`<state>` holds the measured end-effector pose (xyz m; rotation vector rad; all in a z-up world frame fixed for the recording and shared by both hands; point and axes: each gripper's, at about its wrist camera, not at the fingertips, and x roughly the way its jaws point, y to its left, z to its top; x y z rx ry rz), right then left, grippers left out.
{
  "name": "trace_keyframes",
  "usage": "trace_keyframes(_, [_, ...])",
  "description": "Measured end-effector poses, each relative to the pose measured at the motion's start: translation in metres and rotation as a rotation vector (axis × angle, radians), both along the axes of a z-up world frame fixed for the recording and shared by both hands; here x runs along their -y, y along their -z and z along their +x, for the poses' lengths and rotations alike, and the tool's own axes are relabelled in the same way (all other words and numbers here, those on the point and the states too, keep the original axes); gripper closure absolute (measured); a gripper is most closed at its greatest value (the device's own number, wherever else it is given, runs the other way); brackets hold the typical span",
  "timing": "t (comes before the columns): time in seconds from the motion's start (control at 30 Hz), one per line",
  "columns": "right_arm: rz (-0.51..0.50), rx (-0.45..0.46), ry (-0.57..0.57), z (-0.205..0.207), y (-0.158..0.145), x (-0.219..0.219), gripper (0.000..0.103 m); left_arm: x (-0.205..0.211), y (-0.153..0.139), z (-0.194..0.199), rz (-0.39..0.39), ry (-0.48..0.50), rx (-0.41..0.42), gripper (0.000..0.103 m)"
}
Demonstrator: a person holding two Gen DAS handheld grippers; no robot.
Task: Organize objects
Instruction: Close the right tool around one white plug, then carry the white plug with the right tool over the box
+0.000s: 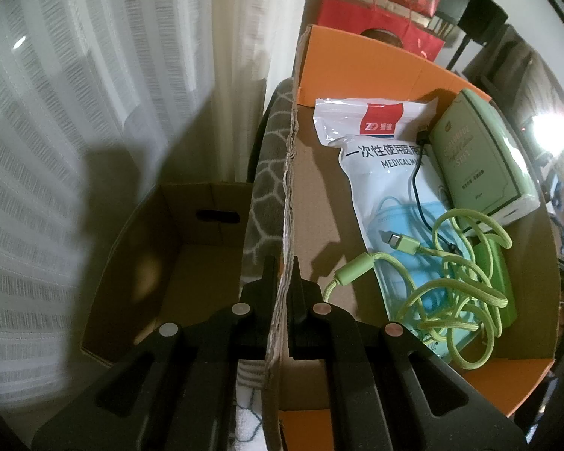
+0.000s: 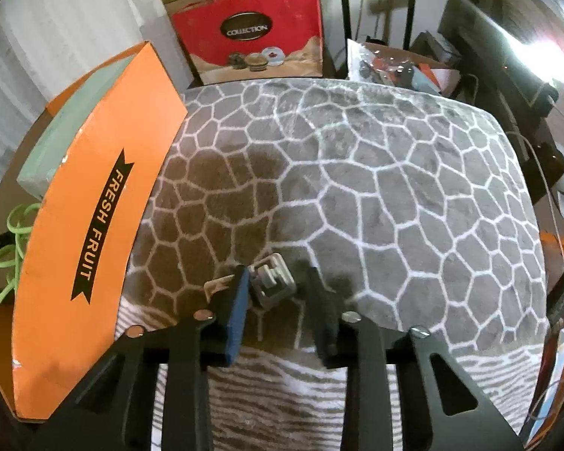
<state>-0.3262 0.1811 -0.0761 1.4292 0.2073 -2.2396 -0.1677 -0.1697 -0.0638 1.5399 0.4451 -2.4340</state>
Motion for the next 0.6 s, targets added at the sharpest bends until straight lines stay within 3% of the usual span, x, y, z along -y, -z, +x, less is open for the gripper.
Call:
trace_keyframes(0.1, [0.011,-0.007,-0.006,-0.001,0.000,0.003,0.080,0.000,0.000,0.000,0.000,-0.002,0.000,0.099])
trace_keyframes(0.17, [0.013,-0.016,-0.022,0.000,-0.001,0.005,0.088,0.000,0.000,0.000,0.001,-0.005,0.000,0.099])
trace_keyframes(0.6, [-0.027,-0.080,-0.060,0.015,-0.050,0.015,0.088,0.001,0.002,-0.001,0.013,-0.020,-0.002,0.099])
